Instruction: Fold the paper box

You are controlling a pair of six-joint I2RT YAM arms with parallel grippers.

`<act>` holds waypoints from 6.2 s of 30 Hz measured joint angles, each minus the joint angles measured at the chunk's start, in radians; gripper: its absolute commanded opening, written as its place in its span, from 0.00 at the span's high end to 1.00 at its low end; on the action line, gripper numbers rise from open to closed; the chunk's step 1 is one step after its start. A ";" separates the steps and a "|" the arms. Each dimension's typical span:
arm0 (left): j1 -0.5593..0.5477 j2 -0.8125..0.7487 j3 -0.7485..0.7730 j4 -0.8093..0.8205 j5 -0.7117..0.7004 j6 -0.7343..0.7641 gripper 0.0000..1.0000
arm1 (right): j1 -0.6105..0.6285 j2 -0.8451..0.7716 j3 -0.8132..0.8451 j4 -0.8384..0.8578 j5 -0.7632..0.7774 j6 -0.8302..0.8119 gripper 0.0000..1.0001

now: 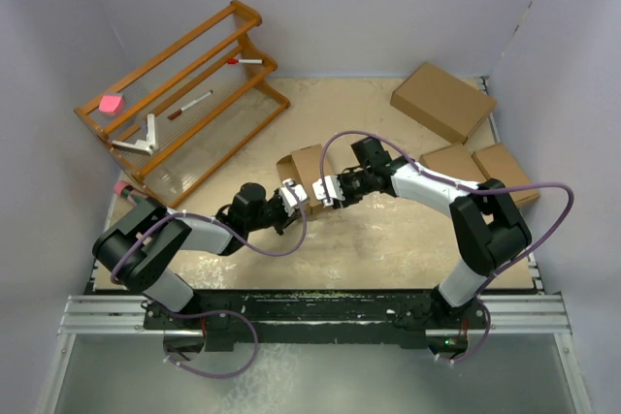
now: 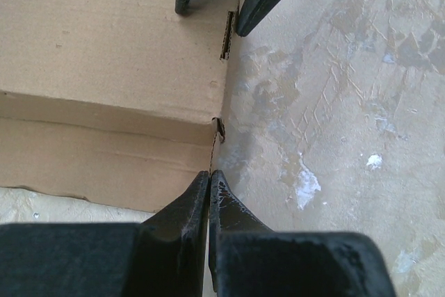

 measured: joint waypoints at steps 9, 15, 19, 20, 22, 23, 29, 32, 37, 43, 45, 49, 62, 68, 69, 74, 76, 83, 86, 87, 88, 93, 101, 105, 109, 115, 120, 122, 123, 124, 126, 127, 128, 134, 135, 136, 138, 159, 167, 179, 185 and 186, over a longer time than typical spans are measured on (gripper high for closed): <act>0.001 0.000 0.016 -0.029 0.007 -0.002 0.96 | 0.006 0.001 0.002 0.000 0.004 0.000 0.63; 0.002 -0.001 0.047 -0.072 0.014 -0.016 0.96 | 0.008 0.002 0.005 -0.003 0.008 0.000 0.63; 0.002 -0.001 0.070 -0.105 0.019 -0.025 0.96 | 0.008 0.005 0.007 -0.003 0.008 0.001 0.63; 0.003 -0.001 0.074 -0.111 0.019 -0.026 0.96 | 0.008 0.005 0.007 -0.003 0.007 0.001 0.63; 0.003 -0.003 0.080 -0.126 0.019 -0.029 0.96 | 0.008 0.006 0.007 -0.003 0.006 0.002 0.63; 0.004 -0.003 0.084 -0.132 0.019 -0.033 0.96 | 0.007 0.006 0.007 -0.003 0.006 0.004 0.63; 0.010 -0.003 0.113 -0.181 0.017 -0.071 0.95 | 0.002 0.006 0.008 0.001 0.006 0.014 0.63; 0.013 -0.003 0.132 -0.211 0.018 -0.092 0.95 | -0.004 0.006 0.009 0.003 0.005 0.022 0.63; 0.014 -0.002 0.145 -0.228 0.019 -0.113 0.95 | -0.008 0.006 0.011 0.003 0.005 0.034 0.62; 0.014 0.010 0.146 -0.207 0.018 -0.132 0.95 | -0.008 0.006 0.012 0.003 0.005 0.035 0.62; 0.014 0.023 0.142 -0.179 0.018 -0.132 0.95 | -0.008 0.006 0.013 0.002 0.008 0.038 0.62; 0.014 0.054 0.134 -0.117 0.019 -0.132 0.96 | -0.008 0.006 0.013 0.000 0.018 0.038 0.62; 0.014 0.114 0.113 0.045 0.019 -0.159 0.94 | -0.007 0.008 0.036 -0.023 0.051 0.053 0.63; 0.011 0.114 0.096 0.117 0.014 -0.172 0.88 | -0.005 0.010 0.039 -0.024 0.052 0.053 0.62; 0.010 0.114 0.095 0.124 0.012 -0.173 0.87 | -0.005 0.011 0.040 -0.024 0.051 0.054 0.62; 0.010 0.114 0.091 0.142 0.003 -0.173 0.79 | -0.005 0.014 0.043 -0.031 0.040 0.069 0.55; 0.007 0.108 0.085 0.145 -0.005 -0.173 0.76 | -0.002 0.014 0.043 -0.035 0.039 0.079 0.51; -0.001 -0.095 0.050 0.037 -0.055 -0.183 0.44 | -0.008 -0.007 0.042 -0.070 0.026 0.105 0.37; -0.001 -0.192 0.050 -0.022 -0.092 -0.214 0.26 | -0.026 -0.042 0.040 -0.085 0.021 0.112 0.35; -0.001 -0.221 0.050 -0.047 -0.111 -0.235 0.21 | -0.034 -0.058 0.040 -0.087 0.019 0.113 0.35; -0.001 -0.246 0.050 -0.074 -0.132 -0.257 0.16 | -0.039 -0.071 0.040 -0.087 0.017 0.116 0.35; 0.008 -0.296 0.110 -0.299 -0.263 -0.405 0.02 | -0.093 -0.130 0.040 -0.095 -0.039 0.158 0.30; 0.213 -0.273 0.182 -0.418 -0.219 -0.798 0.02 | -0.251 -0.111 0.110 -0.001 -0.233 0.667 0.27; 0.256 -0.174 0.196 -0.412 -0.171 -0.991 0.02 | -0.306 -0.058 0.069 0.222 -0.290 1.036 0.19; 0.255 -0.038 0.289 -0.466 -0.143 -1.074 0.02 | -0.332 0.021 0.025 0.348 -0.285 1.326 0.19; 0.256 0.118 0.427 -0.472 -0.137 -1.107 0.02 | -0.333 0.261 0.232 0.331 -0.266 1.550 0.23; 0.256 0.223 0.533 -0.491 -0.139 -1.109 0.03 | -0.332 0.391 0.343 0.322 -0.263 1.647 0.28; 0.256 0.256 0.567 -0.505 -0.140 -1.110 0.04 | -0.332 0.422 0.366 0.307 -0.264 1.665 0.31; 0.256 0.273 0.585 -0.512 -0.139 -1.113 0.04 | -0.330 0.441 0.384 0.298 -0.264 1.672 0.33; 0.256 0.283 0.594 -0.517 -0.139 -1.114 0.04 | -0.330 0.452 0.394 0.291 -0.264 1.675 0.35; 0.256 0.304 0.615 -0.531 -0.140 -1.117 0.06 | -0.327 0.475 0.411 0.281 -0.265 1.685 0.37; 0.256 0.314 0.623 -0.536 -0.141 -1.117 0.07 | -0.325 0.482 0.415 0.279 -0.264 1.688 0.39; 0.256 0.323 0.632 -0.541 -0.143 -1.117 0.07 | -0.322 0.491 0.418 0.276 -0.266 1.691 0.40; 0.257 0.353 0.679 -0.570 -0.148 -1.125 0.14 | -0.308 0.512 0.423 0.266 -0.271 1.704 0.45; 0.257 0.357 0.683 -0.572 -0.147 -1.126 0.15 | -0.308 0.512 0.423 0.266 -0.273 1.706 0.46; 0.257 0.361 0.686 -0.574 -0.147 -1.127 0.16 | -0.307 0.512 0.423 0.266 -0.275 1.707 0.47; 0.257 0.364 0.689 -0.575 -0.146 -1.130 0.20 | -0.306 0.512 0.426 0.266 -0.282 1.709 0.49; 0.256 0.364 0.692 -0.543 -0.112 -1.159 0.48 | -0.296 0.528 0.438 0.263 -0.291 1.710 0.46; 0.256 0.325 0.655 -0.575 -0.114 -1.152 0.21 | -0.296 0.528 0.439 0.262 -0.299 1.709 0.36; 0.225 0.002 0.407 -0.576 -0.083 -1.142 0.16 | -0.323 0.406 0.340 0.233 -0.347 1.670 0.23; 0.180 -0.005 0.302 -0.502 -0.060 -1.151 0.16 | -0.328 0.306 0.190 0.294 -0.343 1.671 0.26; 0.172 0.006 0.300 -0.495 -0.057 -1.152 0.16 | -0.328 0.309 0.180 0.296 -0.342 1.672 0.27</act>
